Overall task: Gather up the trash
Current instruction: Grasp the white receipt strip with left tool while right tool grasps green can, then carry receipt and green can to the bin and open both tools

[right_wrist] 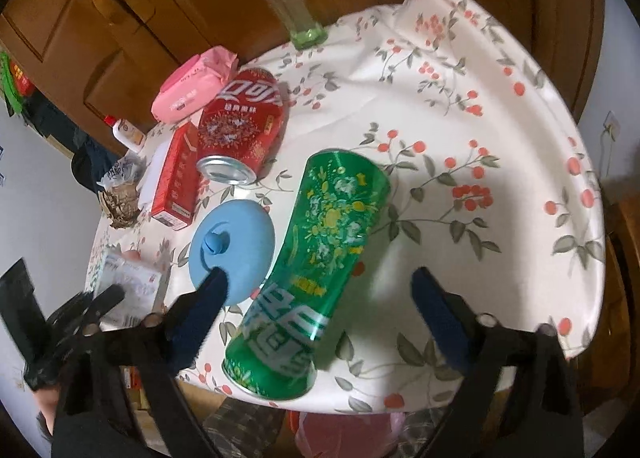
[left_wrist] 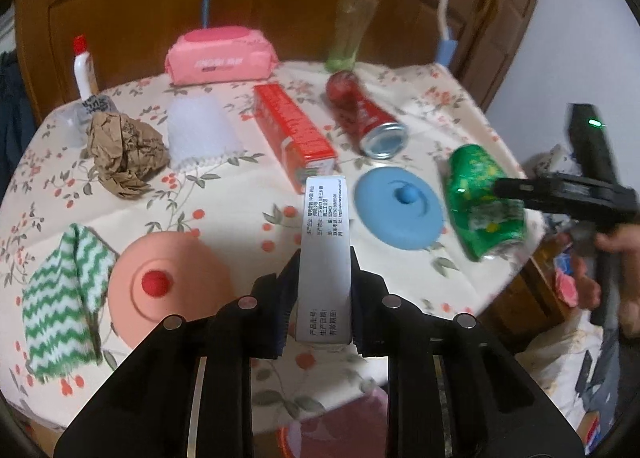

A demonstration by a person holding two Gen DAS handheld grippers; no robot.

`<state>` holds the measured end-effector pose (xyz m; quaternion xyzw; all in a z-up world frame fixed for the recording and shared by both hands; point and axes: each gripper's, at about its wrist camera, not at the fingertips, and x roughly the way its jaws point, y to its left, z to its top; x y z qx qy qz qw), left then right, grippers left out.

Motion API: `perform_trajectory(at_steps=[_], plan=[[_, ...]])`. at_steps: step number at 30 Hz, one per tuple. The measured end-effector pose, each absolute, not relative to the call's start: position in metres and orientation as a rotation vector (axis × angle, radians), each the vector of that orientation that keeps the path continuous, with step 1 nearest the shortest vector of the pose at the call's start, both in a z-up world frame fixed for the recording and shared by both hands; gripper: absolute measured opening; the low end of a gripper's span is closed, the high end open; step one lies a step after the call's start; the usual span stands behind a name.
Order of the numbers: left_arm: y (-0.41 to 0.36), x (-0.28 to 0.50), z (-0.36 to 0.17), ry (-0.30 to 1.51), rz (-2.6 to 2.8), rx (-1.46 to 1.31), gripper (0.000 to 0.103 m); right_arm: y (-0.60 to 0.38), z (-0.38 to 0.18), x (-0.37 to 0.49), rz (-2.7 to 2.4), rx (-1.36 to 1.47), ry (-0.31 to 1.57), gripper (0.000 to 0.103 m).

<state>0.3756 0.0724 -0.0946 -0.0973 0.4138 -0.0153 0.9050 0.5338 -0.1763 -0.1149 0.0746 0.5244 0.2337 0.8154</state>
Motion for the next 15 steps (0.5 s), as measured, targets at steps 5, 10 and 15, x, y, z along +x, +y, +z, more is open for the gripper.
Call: perform_trajectory(at_steps=[5,10,15], plan=[[0.054,0.334,-0.081,0.796,-0.098,-0.224,0.023,-0.163,-0.122,0.542,0.506,0.143,1.159,0.024],[0.037,0.290,-0.087,0.801,-0.178,-0.242,0.023,-0.165,-0.113,0.533,0.516,0.122,1.119,0.013],[0.027,0.250,-0.119,0.850,-0.215,-0.282,0.023,-0.170,-0.089,0.479,0.609,0.086,1.022,0.007]])
